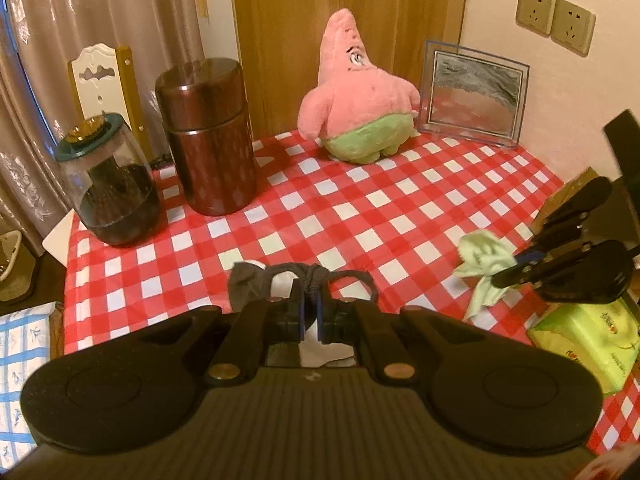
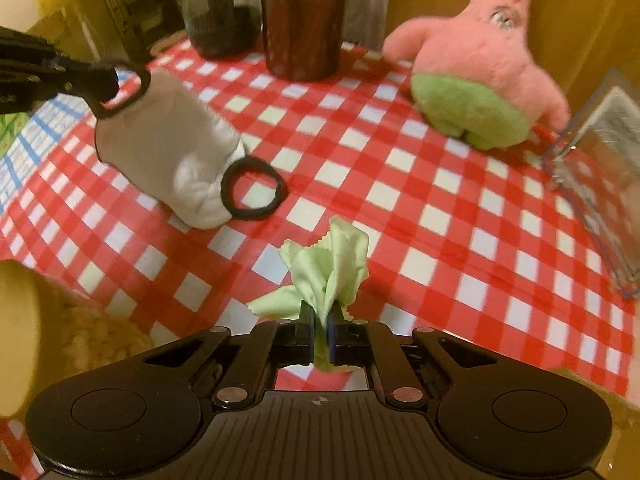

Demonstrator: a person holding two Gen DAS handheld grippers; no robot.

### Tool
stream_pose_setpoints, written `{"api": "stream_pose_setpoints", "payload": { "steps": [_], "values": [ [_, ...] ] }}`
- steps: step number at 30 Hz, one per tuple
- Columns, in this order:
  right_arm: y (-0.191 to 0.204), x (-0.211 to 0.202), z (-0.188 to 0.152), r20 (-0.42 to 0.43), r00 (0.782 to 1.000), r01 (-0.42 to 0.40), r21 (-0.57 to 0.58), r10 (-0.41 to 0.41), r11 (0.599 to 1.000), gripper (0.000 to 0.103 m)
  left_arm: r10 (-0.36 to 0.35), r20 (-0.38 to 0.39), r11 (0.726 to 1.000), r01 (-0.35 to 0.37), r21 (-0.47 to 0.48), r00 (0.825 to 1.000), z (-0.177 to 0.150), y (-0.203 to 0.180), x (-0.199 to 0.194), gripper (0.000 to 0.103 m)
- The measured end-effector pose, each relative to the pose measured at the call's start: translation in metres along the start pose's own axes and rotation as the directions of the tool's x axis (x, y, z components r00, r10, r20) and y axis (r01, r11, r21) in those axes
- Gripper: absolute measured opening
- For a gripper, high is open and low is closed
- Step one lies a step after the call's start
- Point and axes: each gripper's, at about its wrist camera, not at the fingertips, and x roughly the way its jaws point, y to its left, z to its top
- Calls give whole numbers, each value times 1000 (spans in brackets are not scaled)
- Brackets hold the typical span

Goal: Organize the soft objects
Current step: 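Grasp the light green cloth with the right gripper while the left gripper holds the mask, then carry the mask and green cloth over the cardboard tray with both grippers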

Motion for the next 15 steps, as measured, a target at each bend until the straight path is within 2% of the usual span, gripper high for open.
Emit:
{"api": "stream_pose_setpoints", "payload": {
  "steps": [15],
  "values": [
    [10,-133,-34,157,986,34,107,-50,994,6,65,26,997,-66,32,998,37,-15,-76,5]
  ]
}}
